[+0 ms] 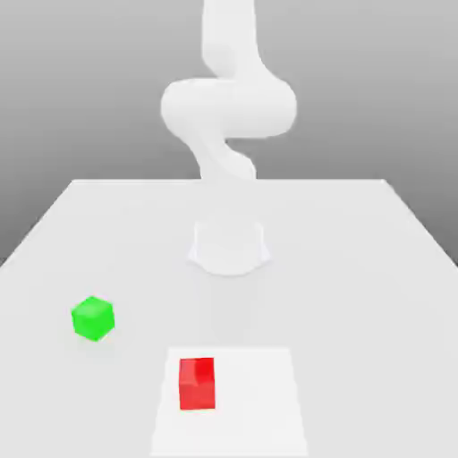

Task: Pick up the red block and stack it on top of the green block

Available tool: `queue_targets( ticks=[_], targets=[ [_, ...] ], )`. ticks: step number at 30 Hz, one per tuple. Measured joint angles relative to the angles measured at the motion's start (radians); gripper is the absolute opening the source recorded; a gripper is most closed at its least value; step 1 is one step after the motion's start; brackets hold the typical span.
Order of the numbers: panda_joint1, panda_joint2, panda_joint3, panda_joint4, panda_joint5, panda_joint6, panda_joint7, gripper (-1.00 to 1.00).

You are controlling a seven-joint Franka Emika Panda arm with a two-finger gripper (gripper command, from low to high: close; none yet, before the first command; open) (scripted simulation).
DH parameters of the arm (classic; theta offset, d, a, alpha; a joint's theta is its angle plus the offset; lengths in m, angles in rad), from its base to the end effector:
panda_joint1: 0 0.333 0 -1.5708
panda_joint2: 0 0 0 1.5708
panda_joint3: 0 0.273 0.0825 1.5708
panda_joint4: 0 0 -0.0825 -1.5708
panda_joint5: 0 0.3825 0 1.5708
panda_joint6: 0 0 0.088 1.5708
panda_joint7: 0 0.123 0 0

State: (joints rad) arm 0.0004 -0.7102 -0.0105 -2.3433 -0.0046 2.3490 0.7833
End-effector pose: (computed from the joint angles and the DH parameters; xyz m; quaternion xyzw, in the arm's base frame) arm 0.4186 -0.0052 0.6172 -0.8642 0.3610 -0.3239 0.1335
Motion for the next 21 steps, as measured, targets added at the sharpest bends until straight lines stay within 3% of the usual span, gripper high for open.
queue_targets(
  ticks=[21],
  targets=[
    [-0.023, 0.769, -0.074, -0.356, 0.021, 0.425, -0.182, 0.0]
  ],
)
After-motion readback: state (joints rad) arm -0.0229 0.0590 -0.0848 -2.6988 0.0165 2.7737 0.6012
